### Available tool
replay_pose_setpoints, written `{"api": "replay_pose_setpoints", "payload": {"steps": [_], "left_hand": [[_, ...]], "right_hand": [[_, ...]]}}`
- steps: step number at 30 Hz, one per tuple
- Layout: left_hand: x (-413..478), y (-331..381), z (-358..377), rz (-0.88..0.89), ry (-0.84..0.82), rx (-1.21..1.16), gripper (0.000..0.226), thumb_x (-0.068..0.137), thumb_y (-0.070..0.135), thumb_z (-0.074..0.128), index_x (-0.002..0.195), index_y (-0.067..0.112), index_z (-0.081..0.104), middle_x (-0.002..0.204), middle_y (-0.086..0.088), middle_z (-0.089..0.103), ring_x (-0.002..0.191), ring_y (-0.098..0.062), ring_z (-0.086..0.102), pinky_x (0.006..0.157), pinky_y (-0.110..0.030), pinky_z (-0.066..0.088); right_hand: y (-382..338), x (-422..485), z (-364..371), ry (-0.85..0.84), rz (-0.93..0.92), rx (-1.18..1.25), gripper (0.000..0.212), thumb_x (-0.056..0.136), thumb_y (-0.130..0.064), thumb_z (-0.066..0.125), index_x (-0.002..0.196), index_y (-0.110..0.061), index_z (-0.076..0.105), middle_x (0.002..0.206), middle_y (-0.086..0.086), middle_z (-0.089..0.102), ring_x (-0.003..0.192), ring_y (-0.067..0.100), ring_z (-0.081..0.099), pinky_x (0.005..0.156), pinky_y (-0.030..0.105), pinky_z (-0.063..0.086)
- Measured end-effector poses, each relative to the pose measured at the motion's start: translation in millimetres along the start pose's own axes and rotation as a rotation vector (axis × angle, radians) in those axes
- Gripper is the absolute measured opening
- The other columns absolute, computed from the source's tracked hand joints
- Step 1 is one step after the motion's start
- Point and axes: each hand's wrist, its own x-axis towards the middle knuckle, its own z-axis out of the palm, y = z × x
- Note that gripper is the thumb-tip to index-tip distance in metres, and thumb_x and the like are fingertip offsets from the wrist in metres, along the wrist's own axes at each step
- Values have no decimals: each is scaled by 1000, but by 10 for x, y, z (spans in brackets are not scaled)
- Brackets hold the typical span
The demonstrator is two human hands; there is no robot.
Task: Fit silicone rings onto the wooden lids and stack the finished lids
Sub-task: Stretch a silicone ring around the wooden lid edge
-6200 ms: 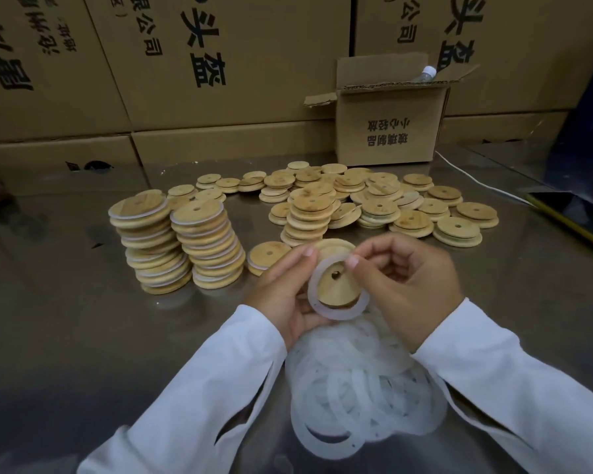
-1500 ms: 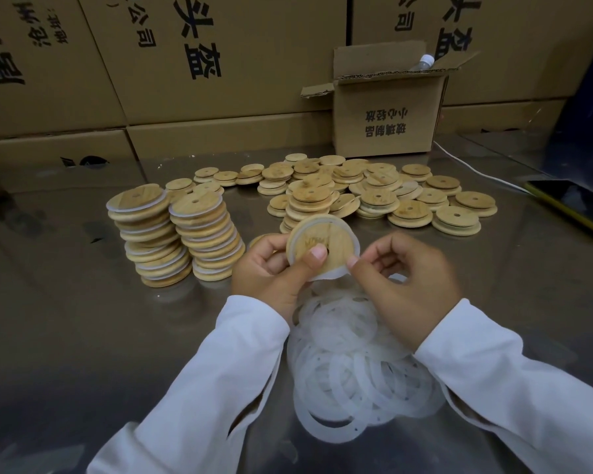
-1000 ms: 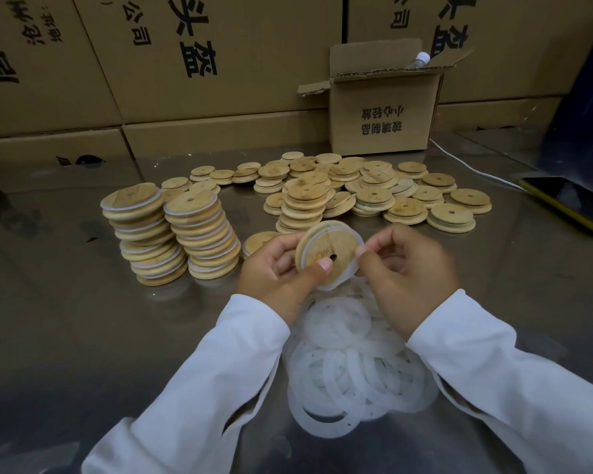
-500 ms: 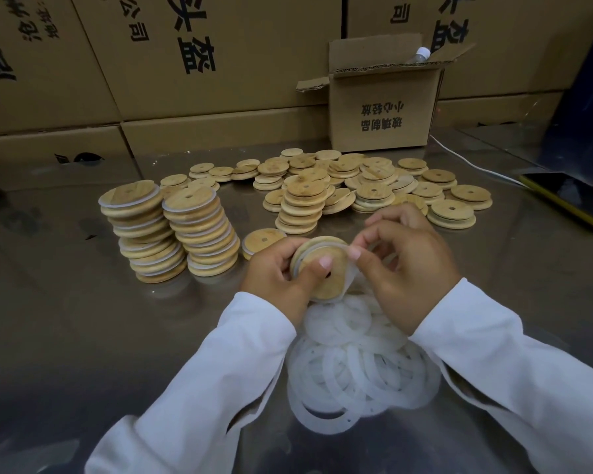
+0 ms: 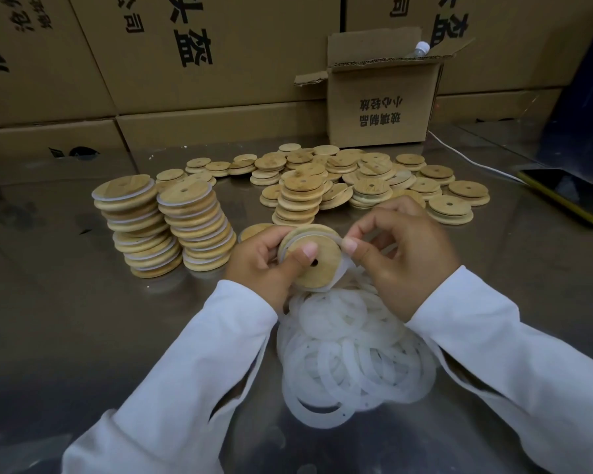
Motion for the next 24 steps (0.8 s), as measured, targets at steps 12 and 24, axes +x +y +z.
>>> {"api": "replay_pose_setpoints", "payload": {"steps": [12,24], "left_hand": [[-5,-78,44,-122,-12,-150,20,67,25,76,85,20,68,75,3,72,77,-15,68,73,-32,56],[2,-101,82,-252,56,-332,8,76,14,64,83,12,65,73,-3,72,74,-18,69,66,-32,59]], "right_hand": [[9,0,-24,32,30,71,24,78,-18,68,65,-35,58,81,-11,52,66,14,57,66,27,47],[-15,-96,72,132,-4,-42,4,75,-29,64,72,-31,62,78,-10,62,67,4,58,66,24,48]]}}
